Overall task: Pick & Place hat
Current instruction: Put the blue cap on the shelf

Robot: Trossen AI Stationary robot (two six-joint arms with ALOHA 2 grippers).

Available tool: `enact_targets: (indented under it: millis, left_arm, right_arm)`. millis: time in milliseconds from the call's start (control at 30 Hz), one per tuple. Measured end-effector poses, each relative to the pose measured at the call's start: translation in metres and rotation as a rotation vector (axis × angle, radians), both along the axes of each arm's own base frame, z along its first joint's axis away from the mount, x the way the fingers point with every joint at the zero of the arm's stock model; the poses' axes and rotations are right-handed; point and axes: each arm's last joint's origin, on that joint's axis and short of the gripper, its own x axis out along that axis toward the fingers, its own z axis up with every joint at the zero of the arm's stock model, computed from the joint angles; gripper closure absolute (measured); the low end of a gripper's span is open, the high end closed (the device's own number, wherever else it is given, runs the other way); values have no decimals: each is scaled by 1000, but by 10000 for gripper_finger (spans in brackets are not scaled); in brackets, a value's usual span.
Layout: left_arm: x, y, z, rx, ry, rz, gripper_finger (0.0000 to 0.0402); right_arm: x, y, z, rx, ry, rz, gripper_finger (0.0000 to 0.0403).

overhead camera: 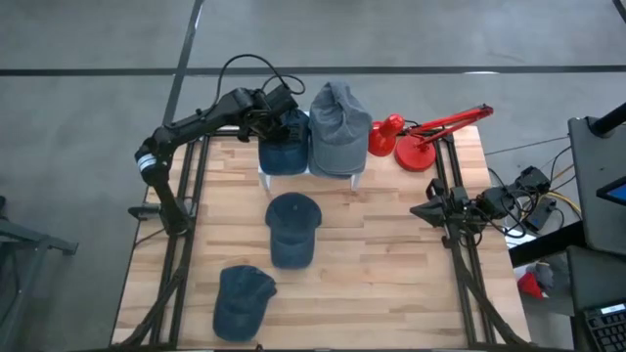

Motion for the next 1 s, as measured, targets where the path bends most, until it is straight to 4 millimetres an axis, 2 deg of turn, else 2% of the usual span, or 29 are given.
enact_targets:
  millis: [233,667,1000]
  left_arm:
    - [1,-3,0,10,8,-36,328]
    - [2,-5,6,17,-7,-47,238]
    - [-8,-20,26,51,-57,-68,225]
  right_arm:
    - [0,0,0,0,0,0,394]
    - [0,0,0,1,0,0,394]
    - [0,0,0,8,0,1,394]
